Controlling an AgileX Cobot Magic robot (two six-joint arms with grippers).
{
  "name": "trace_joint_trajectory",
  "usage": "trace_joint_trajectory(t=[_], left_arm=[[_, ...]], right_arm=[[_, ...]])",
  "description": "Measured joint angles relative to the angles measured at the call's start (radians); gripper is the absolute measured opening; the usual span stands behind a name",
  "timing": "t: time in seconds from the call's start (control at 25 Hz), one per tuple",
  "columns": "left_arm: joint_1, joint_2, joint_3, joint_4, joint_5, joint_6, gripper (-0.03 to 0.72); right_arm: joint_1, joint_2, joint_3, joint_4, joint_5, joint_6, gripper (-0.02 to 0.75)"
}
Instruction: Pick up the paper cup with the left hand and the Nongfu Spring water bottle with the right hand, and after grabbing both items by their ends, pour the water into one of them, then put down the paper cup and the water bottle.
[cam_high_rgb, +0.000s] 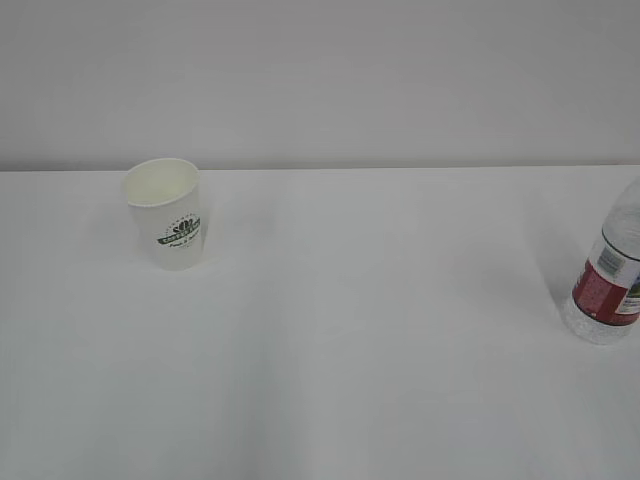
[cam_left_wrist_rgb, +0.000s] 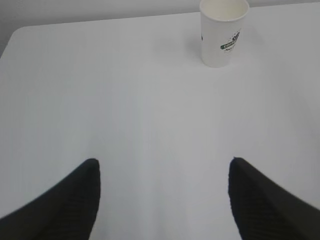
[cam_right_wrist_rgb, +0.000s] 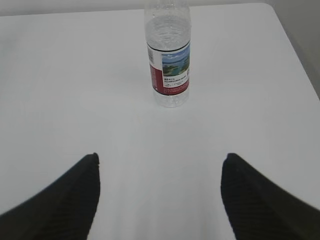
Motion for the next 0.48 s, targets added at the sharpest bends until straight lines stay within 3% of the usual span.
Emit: trace_joint_trajectory(t=[0.48], left_arm=[[0.0,0.0,0.0,0.0,0.0,0.0,0.579]], right_arm=[[0.0,0.0,0.0,0.0,0.0,0.0,0.568]])
